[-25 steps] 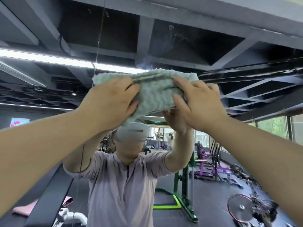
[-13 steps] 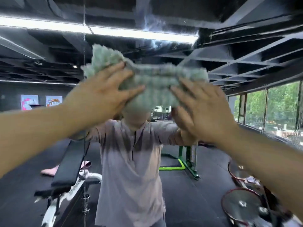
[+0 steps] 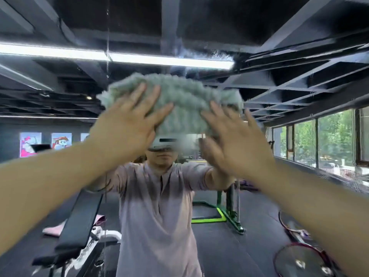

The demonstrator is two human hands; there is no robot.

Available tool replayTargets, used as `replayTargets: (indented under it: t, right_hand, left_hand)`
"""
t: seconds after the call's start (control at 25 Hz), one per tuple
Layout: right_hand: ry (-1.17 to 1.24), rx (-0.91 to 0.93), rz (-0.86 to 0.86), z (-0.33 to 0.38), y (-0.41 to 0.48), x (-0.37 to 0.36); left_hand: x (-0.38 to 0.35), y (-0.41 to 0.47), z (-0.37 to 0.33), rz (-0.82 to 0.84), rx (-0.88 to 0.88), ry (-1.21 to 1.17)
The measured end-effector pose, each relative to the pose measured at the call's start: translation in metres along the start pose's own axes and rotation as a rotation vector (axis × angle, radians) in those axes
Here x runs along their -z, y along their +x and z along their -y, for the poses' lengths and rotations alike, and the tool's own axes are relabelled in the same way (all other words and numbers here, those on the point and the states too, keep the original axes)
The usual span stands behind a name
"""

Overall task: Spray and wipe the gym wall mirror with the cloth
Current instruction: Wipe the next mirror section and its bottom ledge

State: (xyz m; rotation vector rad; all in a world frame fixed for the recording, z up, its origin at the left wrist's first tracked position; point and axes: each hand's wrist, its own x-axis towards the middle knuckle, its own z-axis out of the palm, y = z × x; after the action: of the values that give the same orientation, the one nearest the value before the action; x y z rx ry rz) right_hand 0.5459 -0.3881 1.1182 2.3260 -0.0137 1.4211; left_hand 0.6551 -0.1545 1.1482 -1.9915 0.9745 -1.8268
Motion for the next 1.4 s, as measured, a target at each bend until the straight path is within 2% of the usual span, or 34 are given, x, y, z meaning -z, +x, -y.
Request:
replayTargets:
  t: [0.12, 0.2, 0.32, 0.44, 0.56, 0.72, 0.8, 0.88, 1.0, 1.08, 1.24, 1.32, 1.4]
  right_hand:
    - [0.095, -0.143, -0.012, -0.035, 0.09, 0.035]
    - [0.123, -0.188, -0.008, -0.029, 0.099, 0.037]
    - [-0.015, -0.1, -0.007, 0.006, -0.002, -0.015]
    - [-0.02, 0.059, 0.092, 0.043, -0.141, -0.055]
    - [-0.02, 0.054, 0.128, 0.037, -0.11, -0.041]
    - [0.078, -0.08, 0.063, 0.006, -0.003, -0.007]
    - [0.085, -0.105, 0.025, 0.017, -0.023, -0.026]
    - [0.077, -0.084, 0.043, 0.056, -0.106, -0.063]
    - [0.08, 0.102, 0.155, 0.098, -0.24, -0.09]
    - [0.112, 0.162, 0.095, 0.078, -0.215, -0.09]
    - [0.161, 0.034, 0.016, 0.03, -0.077, -0.051]
    - [0.15, -0.014, -0.019, 0.038, -0.09, -0.063]
    - [0.148, 0.052, 0.068, 0.061, -0.169, -0.085]
  left_hand:
    - [0.014, 0.071, 0.037, 0.025, 0.19, -0.076]
    - [0.015, 0.077, 0.031, 0.004, 0.228, -0.122]
    - [0.0, 0.002, -0.022, -0.053, 0.123, -0.107]
    - [-0.014, -0.114, -0.086, -0.001, -0.015, -0.155]
    - [-0.014, -0.099, -0.068, 0.013, -0.022, -0.141]
    - [-0.003, -0.023, -0.02, 0.011, 0.226, -0.193]
    - [-0.012, -0.045, -0.044, -0.035, 0.256, -0.168]
    - [-0.029, -0.107, -0.091, -0.055, 0.2, -0.14]
    - [-0.03, -0.208, -0.154, 0.095, 0.059, -0.202]
    - [-0.027, -0.205, -0.14, 0.123, -0.004, -0.208]
    - [-0.012, -0.11, -0.074, 0.097, 0.217, -0.207]
    - [-0.015, -0.113, -0.086, 0.064, 0.245, -0.205]
    - [-0.021, -0.175, -0.133, 0.13, 0.158, -0.197]
